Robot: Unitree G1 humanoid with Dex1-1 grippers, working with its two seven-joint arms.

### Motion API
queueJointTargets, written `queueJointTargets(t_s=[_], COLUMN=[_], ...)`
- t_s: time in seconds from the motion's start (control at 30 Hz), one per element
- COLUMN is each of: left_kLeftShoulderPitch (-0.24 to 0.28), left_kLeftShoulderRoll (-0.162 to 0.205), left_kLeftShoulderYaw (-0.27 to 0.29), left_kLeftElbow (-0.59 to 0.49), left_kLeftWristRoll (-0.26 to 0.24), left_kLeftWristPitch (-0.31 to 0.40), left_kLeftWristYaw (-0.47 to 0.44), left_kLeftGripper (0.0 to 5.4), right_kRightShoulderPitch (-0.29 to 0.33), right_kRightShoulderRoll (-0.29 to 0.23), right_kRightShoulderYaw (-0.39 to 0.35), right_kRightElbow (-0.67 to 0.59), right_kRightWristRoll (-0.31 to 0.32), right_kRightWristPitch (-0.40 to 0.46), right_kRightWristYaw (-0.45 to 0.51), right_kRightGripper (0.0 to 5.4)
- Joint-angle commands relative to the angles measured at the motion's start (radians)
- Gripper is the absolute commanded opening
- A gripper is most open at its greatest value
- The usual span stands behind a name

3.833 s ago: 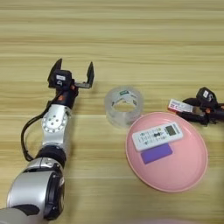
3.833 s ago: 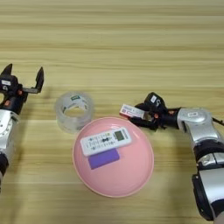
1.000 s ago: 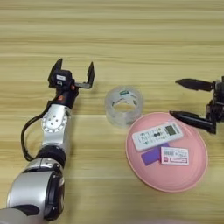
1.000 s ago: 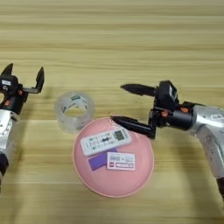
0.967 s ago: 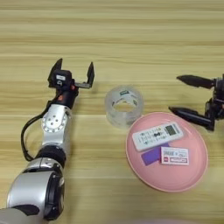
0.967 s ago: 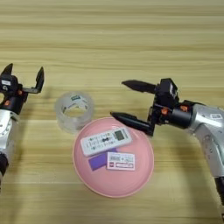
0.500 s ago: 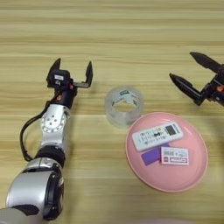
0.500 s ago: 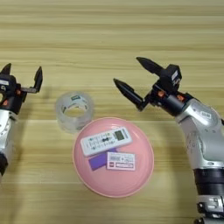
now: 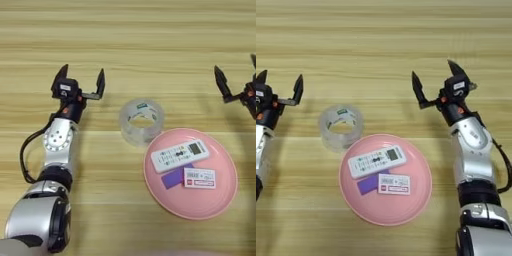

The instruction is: Move the objects on the table

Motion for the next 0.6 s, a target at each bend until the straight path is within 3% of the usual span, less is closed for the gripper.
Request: queueJointTargets(t_s=[0.03, 0.37, 0.6], left_kLeftShoulderPitch=[0.006, 0.004, 0.039], left_kLeftShoulderRoll=[0.014, 0.036, 0.059], left_kLeftShoulderYaw=[0.003, -0.009, -0.047], left_kLeftElbow=[-0.012, -0.062, -0.157], left_kLeftWristRoll=[-0.011, -0.011, -0.030], left_kLeftWristPitch=[0.006, 0.015, 0.077], left_kLeftWristYaw=[-0.013, -0.059, -0.176], left_kLeftGripper=[5.40, 5.40, 5.40], right_kRightShoulderPitch=[-0.055, -0.110, -0.113], right_kRightShoulderRoll=[0.018, 0.054, 0.076], right_kRightShoulderYaw=[-0.044, -0.109, -0.135], right_kRightElbow=[0.124, 0.309, 0.358], right_kRightWristRoll=[0.044, 0.141, 0.176], right_kRightWristPitch=[-0.059, -0.137, -0.148], right_kRightWristYaw=[-0.003, 0.071, 0.106], right_kRightGripper=[5.36, 5.36, 5.36])
